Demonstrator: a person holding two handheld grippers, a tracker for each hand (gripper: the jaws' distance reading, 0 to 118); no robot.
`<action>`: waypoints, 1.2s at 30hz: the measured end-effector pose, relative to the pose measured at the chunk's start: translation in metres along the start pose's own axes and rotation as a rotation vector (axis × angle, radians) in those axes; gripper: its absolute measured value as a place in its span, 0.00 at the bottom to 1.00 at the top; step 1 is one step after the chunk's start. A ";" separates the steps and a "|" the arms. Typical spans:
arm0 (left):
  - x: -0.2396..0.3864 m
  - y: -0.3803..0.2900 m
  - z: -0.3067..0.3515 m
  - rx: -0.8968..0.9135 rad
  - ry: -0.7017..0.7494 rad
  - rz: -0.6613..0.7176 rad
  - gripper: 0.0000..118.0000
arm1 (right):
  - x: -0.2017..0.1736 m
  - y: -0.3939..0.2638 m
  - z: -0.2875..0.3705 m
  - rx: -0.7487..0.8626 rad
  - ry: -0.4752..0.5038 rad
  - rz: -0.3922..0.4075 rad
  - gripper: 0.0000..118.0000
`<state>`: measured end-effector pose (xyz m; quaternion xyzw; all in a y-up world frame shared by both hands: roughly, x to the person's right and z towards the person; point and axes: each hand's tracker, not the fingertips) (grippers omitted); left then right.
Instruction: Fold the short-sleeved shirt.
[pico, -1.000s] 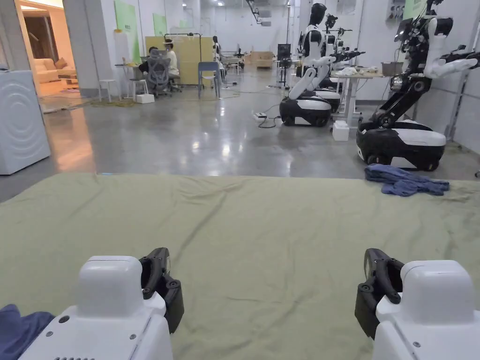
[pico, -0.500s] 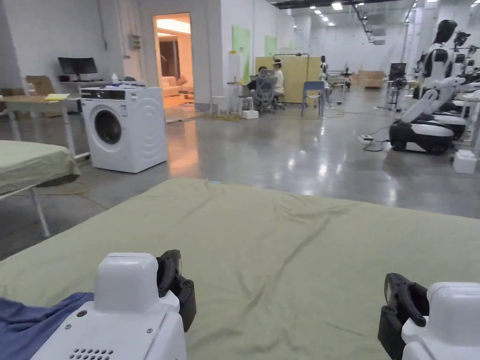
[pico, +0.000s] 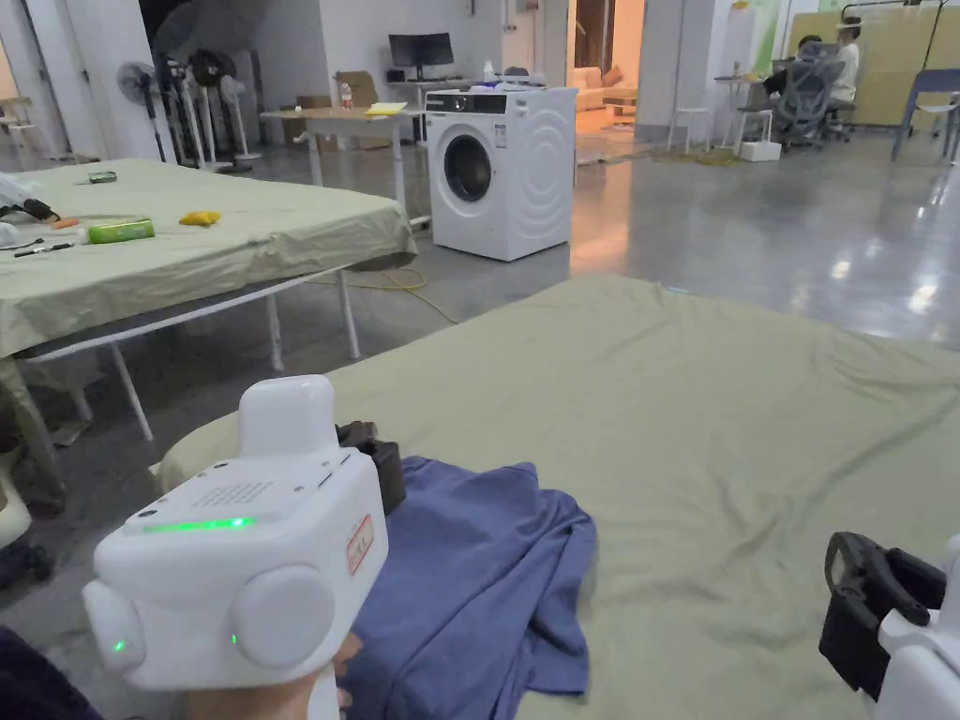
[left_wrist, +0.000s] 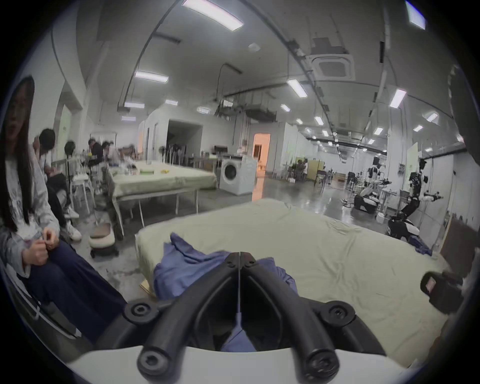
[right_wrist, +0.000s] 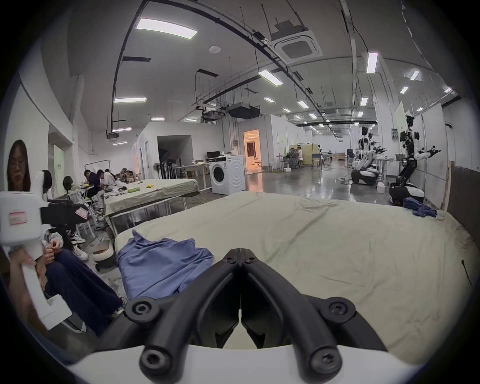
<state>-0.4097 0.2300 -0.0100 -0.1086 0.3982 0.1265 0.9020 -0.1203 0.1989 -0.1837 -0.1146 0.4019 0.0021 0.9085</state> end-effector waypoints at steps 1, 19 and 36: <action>-0.002 0.002 -0.020 -0.035 -0.019 0.014 0.52 | 0.002 -0.001 -0.001 -0.015 -0.005 -0.014 0.02; 0.034 -0.113 -0.231 -0.645 0.027 -0.099 0.87 | 0.057 -0.042 -0.049 -0.191 -0.120 -0.076 0.02; -0.004 -0.095 -0.215 -0.589 -0.023 0.221 0.03 | 0.062 -0.040 -0.040 -0.259 -0.158 -0.109 0.02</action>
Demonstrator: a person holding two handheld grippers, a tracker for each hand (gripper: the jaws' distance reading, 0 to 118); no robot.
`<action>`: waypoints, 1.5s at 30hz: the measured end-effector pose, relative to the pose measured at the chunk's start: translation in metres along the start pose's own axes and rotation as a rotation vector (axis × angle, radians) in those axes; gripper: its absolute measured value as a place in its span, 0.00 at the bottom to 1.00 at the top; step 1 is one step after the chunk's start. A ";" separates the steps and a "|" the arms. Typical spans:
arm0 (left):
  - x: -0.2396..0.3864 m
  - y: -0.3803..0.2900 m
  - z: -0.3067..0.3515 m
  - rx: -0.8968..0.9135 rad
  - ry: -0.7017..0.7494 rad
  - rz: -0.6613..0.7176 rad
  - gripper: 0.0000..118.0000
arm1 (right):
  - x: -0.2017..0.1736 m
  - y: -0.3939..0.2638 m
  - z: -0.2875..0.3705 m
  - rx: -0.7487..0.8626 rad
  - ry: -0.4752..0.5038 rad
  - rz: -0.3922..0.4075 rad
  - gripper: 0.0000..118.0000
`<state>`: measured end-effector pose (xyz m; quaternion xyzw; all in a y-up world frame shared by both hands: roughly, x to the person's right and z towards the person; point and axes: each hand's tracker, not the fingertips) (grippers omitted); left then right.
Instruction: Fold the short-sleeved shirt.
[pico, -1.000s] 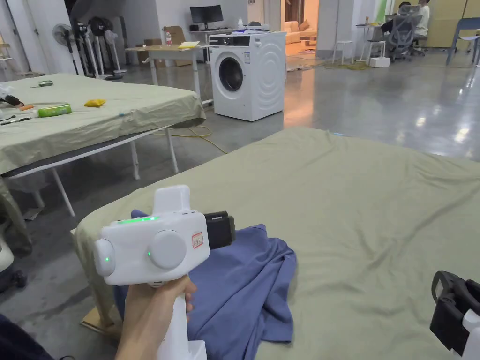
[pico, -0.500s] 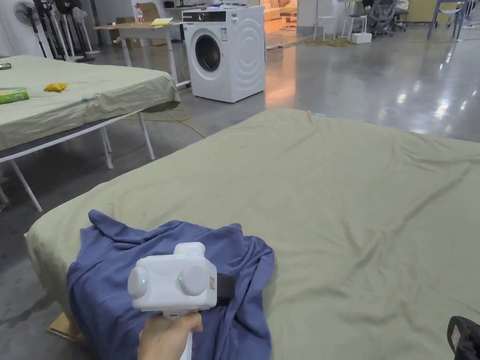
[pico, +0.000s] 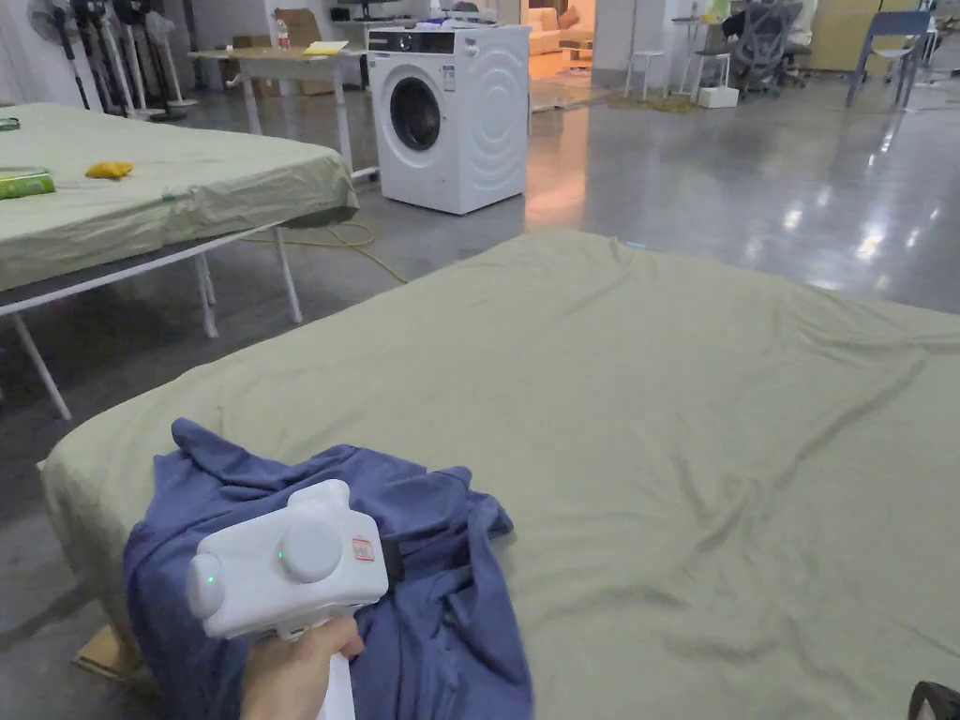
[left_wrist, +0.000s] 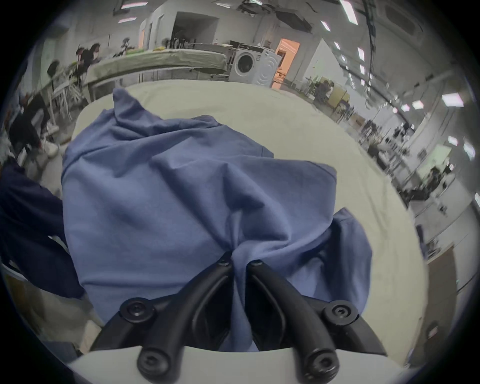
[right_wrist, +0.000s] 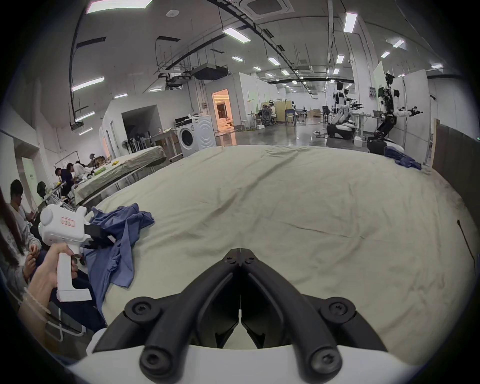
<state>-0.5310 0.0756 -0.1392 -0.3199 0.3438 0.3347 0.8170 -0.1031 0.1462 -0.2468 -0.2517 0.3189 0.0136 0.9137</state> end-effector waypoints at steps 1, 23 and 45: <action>-0.003 0.003 0.003 0.011 -0.031 0.031 0.03 | 0.003 0.001 0.003 0.002 -0.004 -0.006 0.02; 0.258 0.021 0.198 0.126 -0.882 -0.248 0.03 | 0.090 0.033 0.131 0.276 -0.268 -0.234 0.02; 0.462 -0.362 0.086 -0.668 -0.911 -0.842 0.03 | 0.281 -0.065 0.254 0.310 -0.792 -0.564 0.02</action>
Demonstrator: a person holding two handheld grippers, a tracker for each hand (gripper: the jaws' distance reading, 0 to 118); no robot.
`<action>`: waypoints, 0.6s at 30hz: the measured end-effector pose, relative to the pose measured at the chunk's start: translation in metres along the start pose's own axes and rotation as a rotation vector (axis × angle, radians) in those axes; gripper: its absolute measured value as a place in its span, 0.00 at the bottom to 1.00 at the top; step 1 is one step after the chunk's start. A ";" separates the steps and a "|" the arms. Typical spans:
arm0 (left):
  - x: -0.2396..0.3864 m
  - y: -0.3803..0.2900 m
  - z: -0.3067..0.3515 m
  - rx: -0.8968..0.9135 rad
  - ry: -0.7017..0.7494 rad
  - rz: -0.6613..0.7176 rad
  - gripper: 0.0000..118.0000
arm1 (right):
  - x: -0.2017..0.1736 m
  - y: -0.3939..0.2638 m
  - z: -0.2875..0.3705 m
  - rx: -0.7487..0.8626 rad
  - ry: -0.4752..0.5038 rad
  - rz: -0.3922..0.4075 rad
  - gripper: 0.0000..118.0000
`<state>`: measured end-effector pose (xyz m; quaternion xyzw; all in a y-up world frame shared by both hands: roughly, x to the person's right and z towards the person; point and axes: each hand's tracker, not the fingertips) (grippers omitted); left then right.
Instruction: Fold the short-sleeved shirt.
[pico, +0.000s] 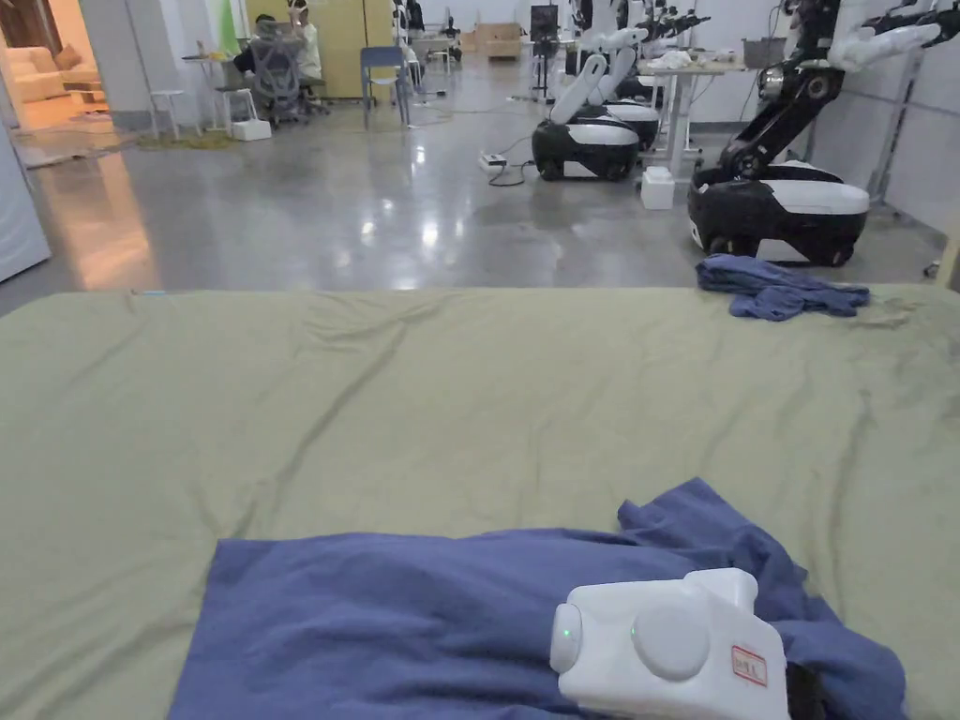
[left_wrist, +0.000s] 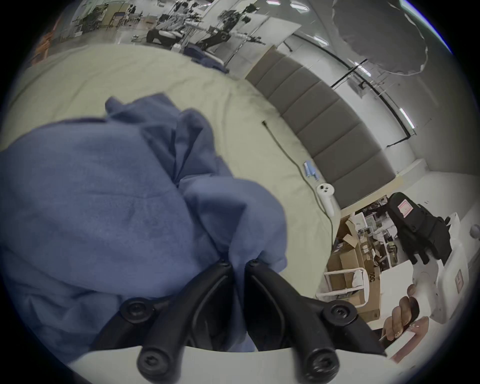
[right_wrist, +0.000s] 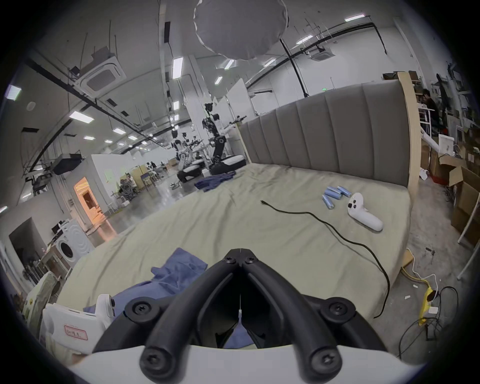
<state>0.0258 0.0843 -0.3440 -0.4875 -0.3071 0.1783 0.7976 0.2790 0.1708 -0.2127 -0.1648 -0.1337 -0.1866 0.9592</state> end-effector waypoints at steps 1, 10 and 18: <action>-0.001 0.000 0.002 0.002 -0.003 0.000 0.05 | 0.000 -0.002 -0.002 -0.006 0.005 0.002 0.02; -0.013 0.001 0.091 0.158 0.065 -0.067 0.91 | -0.040 -0.016 -0.004 -0.078 0.093 0.071 0.02; -0.109 -0.049 0.186 0.279 0.385 0.058 0.00 | -0.083 -0.030 0.005 -0.117 0.195 0.169 0.02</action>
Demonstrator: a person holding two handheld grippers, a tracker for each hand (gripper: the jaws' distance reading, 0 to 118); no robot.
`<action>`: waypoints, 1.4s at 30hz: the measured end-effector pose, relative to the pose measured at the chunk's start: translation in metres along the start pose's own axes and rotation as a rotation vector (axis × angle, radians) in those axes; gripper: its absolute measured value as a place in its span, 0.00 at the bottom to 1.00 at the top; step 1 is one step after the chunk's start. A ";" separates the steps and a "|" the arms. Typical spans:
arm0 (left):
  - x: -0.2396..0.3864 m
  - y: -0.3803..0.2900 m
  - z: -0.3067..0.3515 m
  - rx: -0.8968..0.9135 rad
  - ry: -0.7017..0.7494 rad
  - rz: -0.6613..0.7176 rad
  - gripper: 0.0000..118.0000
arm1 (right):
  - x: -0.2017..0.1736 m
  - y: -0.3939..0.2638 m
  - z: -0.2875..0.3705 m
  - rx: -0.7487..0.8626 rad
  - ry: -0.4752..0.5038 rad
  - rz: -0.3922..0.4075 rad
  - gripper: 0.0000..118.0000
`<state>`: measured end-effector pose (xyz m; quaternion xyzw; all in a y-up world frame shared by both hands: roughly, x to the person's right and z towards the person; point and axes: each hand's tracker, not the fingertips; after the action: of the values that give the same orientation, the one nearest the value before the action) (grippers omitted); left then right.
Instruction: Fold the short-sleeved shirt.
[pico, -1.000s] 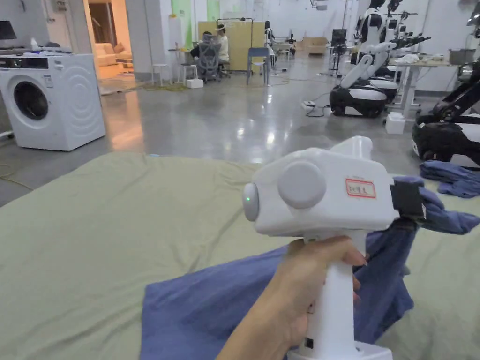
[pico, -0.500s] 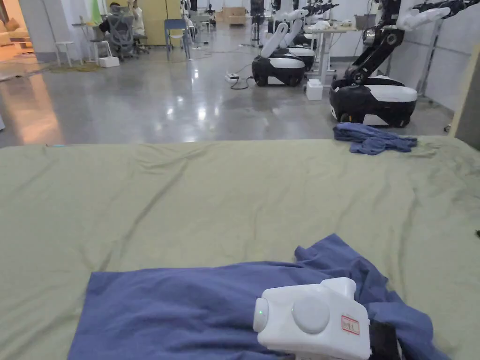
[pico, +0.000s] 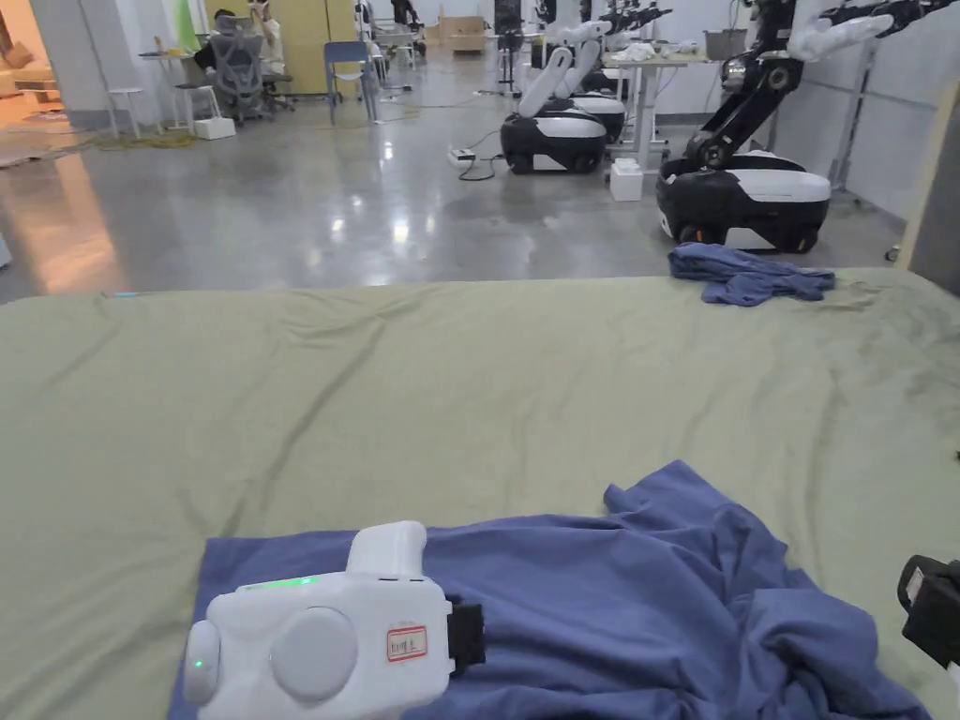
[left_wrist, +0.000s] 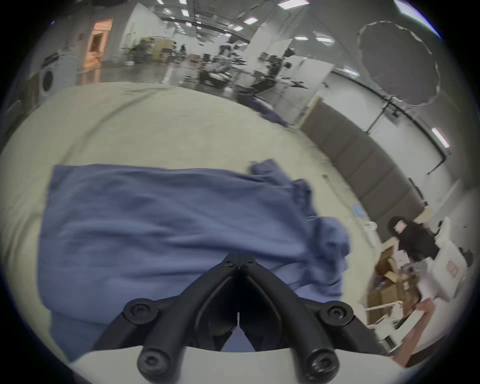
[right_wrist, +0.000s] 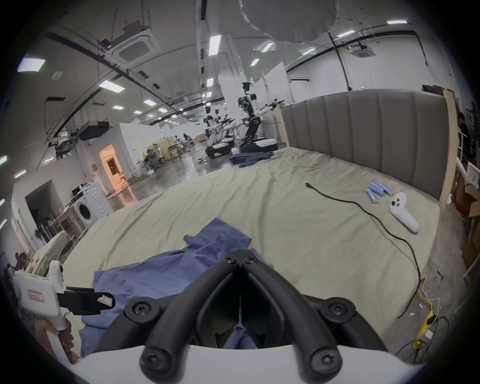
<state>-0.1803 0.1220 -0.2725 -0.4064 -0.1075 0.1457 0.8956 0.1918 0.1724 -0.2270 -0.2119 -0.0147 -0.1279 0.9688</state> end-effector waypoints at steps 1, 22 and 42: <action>-0.016 -0.004 0.005 0.005 0.025 0.037 0.00 | -0.004 0.000 -0.002 -0.009 0.016 0.010 0.02; -0.200 0.101 -0.078 -0.080 0.374 0.234 0.82 | -0.011 -0.015 -0.067 -0.127 -0.033 0.053 0.02; -0.169 0.092 -0.005 0.182 0.352 0.207 0.03 | -0.015 0.030 -0.125 -0.274 0.136 0.102 0.03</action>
<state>-0.3523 0.1169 -0.3579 -0.3519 0.1063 0.1729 0.9138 0.1819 0.1505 -0.3537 -0.3333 0.0792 -0.0933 0.9348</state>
